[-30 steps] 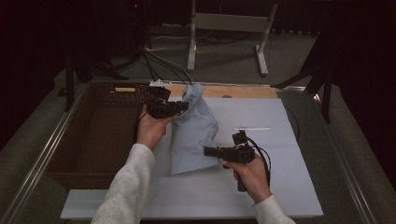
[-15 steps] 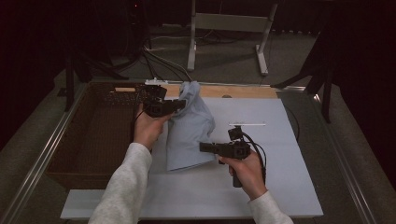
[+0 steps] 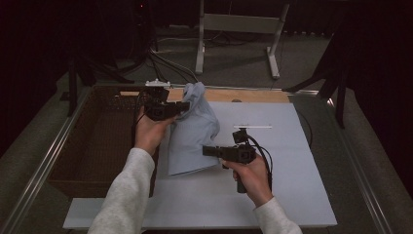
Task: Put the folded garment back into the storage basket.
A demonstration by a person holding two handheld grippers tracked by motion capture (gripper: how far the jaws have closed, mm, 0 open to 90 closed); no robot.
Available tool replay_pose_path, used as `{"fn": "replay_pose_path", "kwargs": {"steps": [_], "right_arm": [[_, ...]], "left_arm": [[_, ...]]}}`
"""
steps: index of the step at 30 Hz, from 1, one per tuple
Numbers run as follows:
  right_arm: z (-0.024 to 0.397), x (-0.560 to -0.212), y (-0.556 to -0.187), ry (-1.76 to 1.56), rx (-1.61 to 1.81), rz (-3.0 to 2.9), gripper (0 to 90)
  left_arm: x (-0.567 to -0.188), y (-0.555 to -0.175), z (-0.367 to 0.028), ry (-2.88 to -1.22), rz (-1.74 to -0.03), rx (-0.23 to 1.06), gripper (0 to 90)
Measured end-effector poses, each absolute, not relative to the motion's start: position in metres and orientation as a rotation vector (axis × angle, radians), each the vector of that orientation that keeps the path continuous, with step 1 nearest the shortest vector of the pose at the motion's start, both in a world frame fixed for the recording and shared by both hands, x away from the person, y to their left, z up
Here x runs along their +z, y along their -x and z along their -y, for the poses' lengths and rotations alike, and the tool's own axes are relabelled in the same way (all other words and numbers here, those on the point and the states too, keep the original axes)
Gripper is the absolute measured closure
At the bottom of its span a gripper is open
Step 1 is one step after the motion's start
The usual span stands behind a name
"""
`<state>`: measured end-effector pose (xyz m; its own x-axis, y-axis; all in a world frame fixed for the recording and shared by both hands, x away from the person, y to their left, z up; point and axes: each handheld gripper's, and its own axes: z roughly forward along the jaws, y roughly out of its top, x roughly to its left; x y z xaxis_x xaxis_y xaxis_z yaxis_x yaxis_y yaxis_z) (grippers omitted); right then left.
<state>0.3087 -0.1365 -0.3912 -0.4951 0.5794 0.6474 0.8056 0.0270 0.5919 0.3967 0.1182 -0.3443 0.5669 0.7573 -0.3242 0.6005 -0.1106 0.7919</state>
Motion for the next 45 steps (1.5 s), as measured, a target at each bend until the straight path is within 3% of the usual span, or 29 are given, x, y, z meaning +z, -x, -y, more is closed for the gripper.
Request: {"fn": "replay_pose_path", "kwargs": {"steps": [45], "right_arm": [[0.092, -0.385, -0.32, 1.368, -1.459, 2.012, 79.1]], "left_arm": [[-0.319, -0.393, -0.145, -1.768, -1.129, 0.264, 85.0]]}}
